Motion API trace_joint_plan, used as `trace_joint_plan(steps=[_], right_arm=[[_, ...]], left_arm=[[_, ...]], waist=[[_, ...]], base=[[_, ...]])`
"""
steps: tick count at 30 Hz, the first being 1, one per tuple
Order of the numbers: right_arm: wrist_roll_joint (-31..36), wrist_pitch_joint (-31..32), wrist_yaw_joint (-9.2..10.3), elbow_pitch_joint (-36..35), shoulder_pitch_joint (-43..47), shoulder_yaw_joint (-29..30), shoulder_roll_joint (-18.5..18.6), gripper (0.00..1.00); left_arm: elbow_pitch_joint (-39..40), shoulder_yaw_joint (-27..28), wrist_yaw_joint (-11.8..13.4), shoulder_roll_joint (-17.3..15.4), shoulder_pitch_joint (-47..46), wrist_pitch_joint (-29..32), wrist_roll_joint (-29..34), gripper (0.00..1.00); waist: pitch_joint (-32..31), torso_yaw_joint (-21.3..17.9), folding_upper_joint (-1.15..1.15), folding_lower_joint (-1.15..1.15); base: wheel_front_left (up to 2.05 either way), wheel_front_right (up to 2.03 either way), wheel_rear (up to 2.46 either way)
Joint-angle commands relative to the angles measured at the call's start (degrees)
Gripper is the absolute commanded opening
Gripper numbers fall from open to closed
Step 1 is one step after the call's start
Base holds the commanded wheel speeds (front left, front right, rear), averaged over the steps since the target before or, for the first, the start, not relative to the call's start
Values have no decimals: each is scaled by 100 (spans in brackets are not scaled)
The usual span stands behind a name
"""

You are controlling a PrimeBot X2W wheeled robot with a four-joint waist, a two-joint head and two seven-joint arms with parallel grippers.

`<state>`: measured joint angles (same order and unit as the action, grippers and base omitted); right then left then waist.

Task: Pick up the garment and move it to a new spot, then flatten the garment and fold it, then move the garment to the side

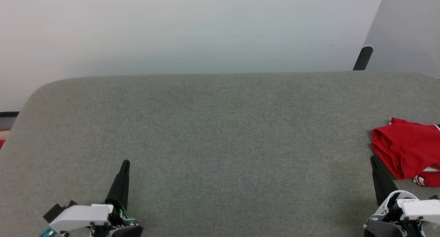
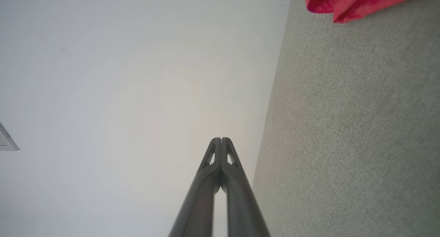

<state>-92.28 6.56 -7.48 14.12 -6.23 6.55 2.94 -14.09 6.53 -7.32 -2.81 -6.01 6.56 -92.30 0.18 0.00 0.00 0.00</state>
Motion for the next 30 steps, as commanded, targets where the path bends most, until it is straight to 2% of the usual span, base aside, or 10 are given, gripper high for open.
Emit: trace_joint_plan(steps=[1, 30], right_arm=[[-26, -1, -2, 0, -15, -5, -18, 0], [-26, -2, -2, 0, -15, -6, -18, 0]], left_arm=[[-3, 9, -36, 1, -59, 12, -22, 0], [-3, 9, -36, 1, -59, 12, -22, 0]], waist=[[0, 0, 0, 0], [0, 0, 0, 0]], base=[[0, 0, 0], [0, 0, 0]])
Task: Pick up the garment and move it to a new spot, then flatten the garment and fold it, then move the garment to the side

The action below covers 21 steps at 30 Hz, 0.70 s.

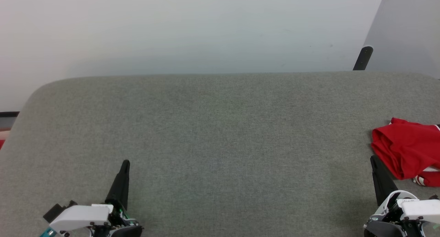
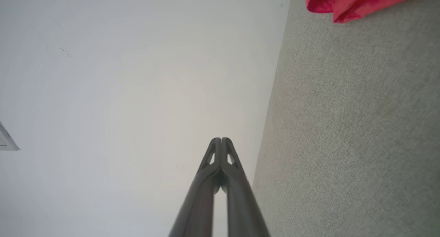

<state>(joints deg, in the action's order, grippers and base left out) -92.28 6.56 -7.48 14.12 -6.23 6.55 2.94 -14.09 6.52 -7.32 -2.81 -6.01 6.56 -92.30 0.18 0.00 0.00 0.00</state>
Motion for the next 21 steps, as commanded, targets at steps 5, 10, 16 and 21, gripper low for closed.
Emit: trace_joint_plan(steps=[5, 10, 16, 21], right_arm=[[-26, -2, -2, 0, -15, -6, -18, 0], [-26, -2, -2, 0, -15, -6, -18, 0], [-26, -2, -2, 0, -15, -6, -18, 0], [-25, -2, -2, 0, -14, -6, -18, 0]], left_arm=[[-3, 10, -36, 1, -59, 12, -22, 0], [-3, 11, -36, 1, -59, 12, -22, 0], [-3, 10, -36, 1, -59, 12, -22, 0], [-3, 10, -36, 1, -59, 12, -22, 0]], waist=[[0, 0, 0, 0], [0, 0, 0, 0], [0, 0, 0, 0], [0, 0, 0, 0]], base=[[0, 0, 0], [0, 0, 0], [0, 0, 0], [0, 0, 0]])
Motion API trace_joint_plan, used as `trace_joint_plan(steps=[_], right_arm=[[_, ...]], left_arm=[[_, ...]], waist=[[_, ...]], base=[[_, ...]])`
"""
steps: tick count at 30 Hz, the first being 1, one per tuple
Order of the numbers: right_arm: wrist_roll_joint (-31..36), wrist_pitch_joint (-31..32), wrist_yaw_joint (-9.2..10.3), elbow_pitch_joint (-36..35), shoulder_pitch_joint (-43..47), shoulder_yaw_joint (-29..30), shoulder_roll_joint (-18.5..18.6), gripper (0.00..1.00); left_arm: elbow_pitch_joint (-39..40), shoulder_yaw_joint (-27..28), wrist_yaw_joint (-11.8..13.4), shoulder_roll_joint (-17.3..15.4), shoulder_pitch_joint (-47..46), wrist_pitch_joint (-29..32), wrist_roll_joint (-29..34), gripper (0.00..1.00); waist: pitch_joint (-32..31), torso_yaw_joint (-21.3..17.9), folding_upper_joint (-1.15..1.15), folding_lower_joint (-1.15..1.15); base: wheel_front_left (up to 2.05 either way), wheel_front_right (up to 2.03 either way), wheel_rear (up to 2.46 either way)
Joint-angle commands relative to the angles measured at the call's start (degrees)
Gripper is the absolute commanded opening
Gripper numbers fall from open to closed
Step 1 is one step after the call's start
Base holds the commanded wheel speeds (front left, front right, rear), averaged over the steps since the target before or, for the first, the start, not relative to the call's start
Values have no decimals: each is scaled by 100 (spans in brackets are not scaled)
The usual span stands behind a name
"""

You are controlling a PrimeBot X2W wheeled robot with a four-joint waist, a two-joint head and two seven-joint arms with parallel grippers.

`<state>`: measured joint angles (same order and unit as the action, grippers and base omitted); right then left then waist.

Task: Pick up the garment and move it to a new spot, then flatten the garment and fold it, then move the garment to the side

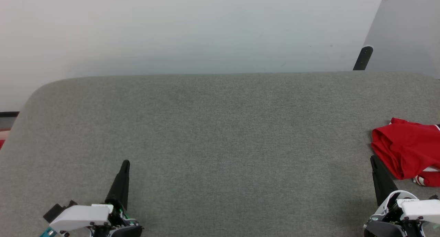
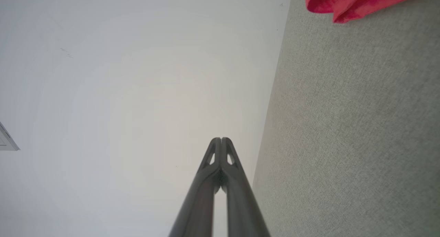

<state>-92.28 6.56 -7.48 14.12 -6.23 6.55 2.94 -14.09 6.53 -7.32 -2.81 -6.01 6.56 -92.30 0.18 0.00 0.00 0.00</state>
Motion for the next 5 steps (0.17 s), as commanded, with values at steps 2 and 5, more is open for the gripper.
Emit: trace_joint_plan(steps=[2, 5], right_arm=[[-26, -2, -2, 0, -14, -6, -18, 0], [-26, -2, -2, 0, -14, -6, -18, 0]], left_arm=[[-3, 9, -36, 1, -58, 12, -22, 0], [-3, 8, -36, 1, -58, 12, -22, 0]], waist=[[0, 0, 0, 0], [0, 0, 0, 0]], base=[[0, 0, 0], [0, 0, 0]])
